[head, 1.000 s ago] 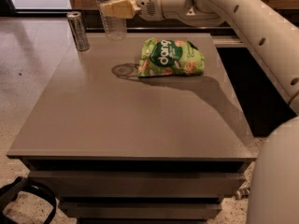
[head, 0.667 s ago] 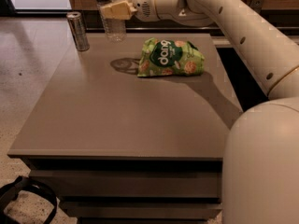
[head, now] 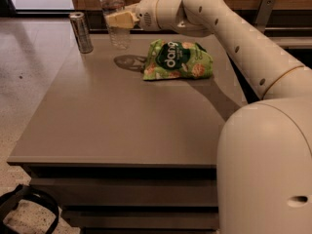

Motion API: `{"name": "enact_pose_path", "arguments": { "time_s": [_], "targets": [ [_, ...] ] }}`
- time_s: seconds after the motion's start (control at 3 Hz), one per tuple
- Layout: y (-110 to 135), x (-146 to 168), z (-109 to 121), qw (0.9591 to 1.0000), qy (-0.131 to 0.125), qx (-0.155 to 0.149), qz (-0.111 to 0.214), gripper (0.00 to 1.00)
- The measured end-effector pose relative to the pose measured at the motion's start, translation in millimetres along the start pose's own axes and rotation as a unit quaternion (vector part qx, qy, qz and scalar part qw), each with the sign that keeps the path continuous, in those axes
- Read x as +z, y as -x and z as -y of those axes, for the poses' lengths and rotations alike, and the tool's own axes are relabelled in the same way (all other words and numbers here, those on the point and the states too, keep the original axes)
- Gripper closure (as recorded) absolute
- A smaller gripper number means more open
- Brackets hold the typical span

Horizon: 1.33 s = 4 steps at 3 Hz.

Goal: Move water bottle near redbull can

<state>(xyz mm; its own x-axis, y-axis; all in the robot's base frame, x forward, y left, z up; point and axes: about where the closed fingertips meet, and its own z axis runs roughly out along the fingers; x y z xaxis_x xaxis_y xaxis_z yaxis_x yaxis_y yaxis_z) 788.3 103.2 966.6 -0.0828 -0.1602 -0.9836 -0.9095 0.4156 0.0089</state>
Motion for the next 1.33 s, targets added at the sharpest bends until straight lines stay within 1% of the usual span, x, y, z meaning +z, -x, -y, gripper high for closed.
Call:
{"name": "enact_pose_path", "arguments": {
  "time_s": [0.33,0.67,1.0,1.33],
  "targets": [
    [-9,20,-8,0.9999,-0.012,-0.008,-0.001,1.0],
    [-25,42,-15,0.9999,-0.013,-0.006,-0.009,1.0],
    [-43,62,-17,0.9997,-0.013,-0.002,-0.021,1.0],
    [-57,70,-10,0.9996,-0.019,0.008,-0.019,1.0]
  ]
}}
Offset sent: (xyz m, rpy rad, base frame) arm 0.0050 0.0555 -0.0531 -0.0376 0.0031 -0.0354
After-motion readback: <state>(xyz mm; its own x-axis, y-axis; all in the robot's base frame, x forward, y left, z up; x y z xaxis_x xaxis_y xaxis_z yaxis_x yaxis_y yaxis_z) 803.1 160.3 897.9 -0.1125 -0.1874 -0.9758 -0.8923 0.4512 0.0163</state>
